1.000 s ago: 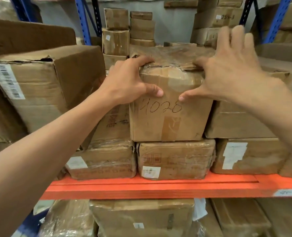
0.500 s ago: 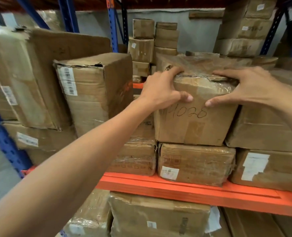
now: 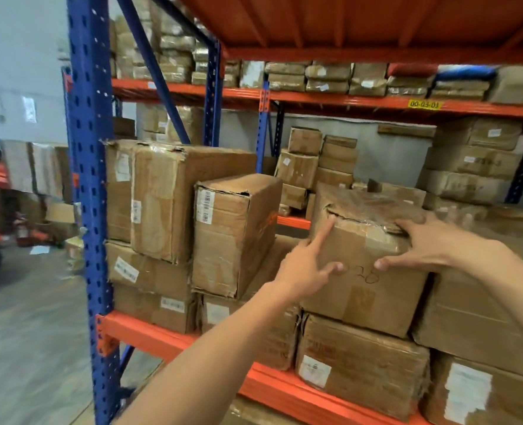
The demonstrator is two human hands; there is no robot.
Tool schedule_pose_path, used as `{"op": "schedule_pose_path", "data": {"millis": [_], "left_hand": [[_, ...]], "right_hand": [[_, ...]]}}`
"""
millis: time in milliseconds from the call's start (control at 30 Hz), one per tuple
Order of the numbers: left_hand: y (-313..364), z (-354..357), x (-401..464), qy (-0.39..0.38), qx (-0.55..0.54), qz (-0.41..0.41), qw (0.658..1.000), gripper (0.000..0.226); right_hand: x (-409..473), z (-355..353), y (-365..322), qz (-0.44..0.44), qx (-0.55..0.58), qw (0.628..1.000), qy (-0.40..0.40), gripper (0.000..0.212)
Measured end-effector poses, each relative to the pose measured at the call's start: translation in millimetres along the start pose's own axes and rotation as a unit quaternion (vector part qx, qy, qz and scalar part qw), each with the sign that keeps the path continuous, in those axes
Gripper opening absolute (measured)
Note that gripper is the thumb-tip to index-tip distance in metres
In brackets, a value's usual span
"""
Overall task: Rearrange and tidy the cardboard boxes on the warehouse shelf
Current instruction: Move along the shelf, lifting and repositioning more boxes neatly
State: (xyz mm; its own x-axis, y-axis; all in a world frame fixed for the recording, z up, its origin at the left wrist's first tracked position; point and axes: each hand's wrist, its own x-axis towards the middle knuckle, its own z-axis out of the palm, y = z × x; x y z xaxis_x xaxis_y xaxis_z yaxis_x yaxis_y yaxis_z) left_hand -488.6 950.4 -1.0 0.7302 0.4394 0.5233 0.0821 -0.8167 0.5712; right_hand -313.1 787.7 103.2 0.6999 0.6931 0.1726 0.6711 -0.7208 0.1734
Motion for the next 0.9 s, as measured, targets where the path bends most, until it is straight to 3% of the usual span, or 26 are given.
{"op": "schedule_pose_path", "data": {"millis": [133, 267, 367, 500, 633, 800, 900], "left_hand": [[-30, -7, -36, 0.116, -0.017, -0.06, 0.991, 0.082], [-62, -38, -59, 0.257, -0.001, -0.149, 0.955, 0.047], [-83, -70, -67, 0.31, 0.013, -0.256, 0.915, 0.057], [-110, -104, -75, 0.218, 0.055, -0.37, 0.902, 0.094], [-130, -110, -78, 0.1, 0.068, -0.376, 0.919, 0.115], [-157, -96, -84, 0.032, -0.156, -0.355, 0.921, 0.129], [-172, -94, -85, 0.03, -0.268, -0.333, 0.904, 0.136]], "right_hand": [[-10, -19, -37, -0.062, -0.011, 0.997, 0.051, 0.153], [-24, -43, -99, -0.156, 0.012, 0.985, 0.075, 0.132], [-24, -62, -147, -0.216, 0.007, 0.972, 0.088, 0.122], [-16, -83, -210, -0.275, 0.042, 0.958, 0.064, 0.117], [-1, -87, -275, -0.31, 0.038, 0.947, 0.074, 0.111], [19, -80, -327, -0.305, -0.005, 0.951, 0.055, 0.109], [30, -77, -332, -0.28, -0.08, 0.95, 0.116, 0.113]]}}
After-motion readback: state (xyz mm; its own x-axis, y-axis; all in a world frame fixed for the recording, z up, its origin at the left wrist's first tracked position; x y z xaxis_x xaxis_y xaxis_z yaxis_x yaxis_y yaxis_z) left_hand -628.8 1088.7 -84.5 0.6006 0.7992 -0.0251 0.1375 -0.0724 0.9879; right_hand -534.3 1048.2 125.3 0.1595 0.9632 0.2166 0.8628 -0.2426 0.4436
